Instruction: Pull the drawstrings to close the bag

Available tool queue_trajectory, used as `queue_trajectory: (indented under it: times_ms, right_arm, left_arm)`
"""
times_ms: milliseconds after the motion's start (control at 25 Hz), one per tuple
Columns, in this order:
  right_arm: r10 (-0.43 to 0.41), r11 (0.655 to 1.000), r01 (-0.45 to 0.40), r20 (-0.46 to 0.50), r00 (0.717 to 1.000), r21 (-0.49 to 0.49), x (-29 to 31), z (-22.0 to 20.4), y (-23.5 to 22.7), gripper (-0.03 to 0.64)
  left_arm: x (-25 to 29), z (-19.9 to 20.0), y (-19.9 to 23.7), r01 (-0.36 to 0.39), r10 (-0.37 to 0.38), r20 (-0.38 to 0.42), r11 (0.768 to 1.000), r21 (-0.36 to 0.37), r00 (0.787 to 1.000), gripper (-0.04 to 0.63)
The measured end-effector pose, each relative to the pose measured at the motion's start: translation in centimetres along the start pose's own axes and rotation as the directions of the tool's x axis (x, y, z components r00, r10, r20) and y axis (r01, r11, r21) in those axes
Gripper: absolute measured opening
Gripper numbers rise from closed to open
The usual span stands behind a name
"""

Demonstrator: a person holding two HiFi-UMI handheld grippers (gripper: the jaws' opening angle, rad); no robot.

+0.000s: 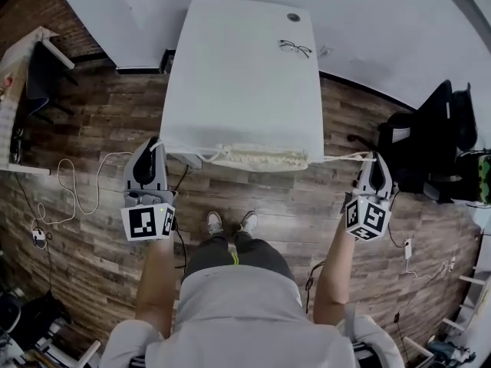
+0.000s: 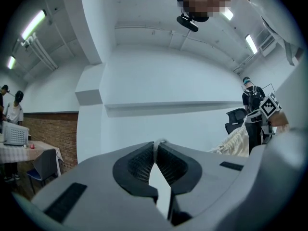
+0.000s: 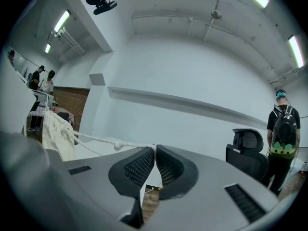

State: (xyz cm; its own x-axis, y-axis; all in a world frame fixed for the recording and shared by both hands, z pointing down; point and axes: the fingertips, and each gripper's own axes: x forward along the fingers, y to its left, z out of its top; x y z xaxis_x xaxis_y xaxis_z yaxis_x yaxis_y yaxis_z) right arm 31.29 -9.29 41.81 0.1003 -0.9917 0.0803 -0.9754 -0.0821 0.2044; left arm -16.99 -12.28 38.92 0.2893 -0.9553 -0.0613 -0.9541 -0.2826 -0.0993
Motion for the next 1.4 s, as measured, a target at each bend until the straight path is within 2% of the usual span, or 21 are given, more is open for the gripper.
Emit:
queue_trajectory:
  times_ms: [600, 1400]
  right_arm:
    - [-0.008, 0.999, 0.004, 0.094, 0.996, 0.041, -0.8, 5.3, -2.0, 0.041]
    - [-0.051, 0.997, 0.047, 0.083, 0.995, 0.058, 0.6, 6.2, -2.6, 0.041]
  left_arm:
    - [-1.4, 5.5, 0.8, -0.031, 0.029, 0.082, 0.999, 0.023, 0.996, 0.021]
    - [0.4, 6.2, 2.3, -0.034, 0.033, 0.078, 0.999, 0.019, 0.996, 0.021]
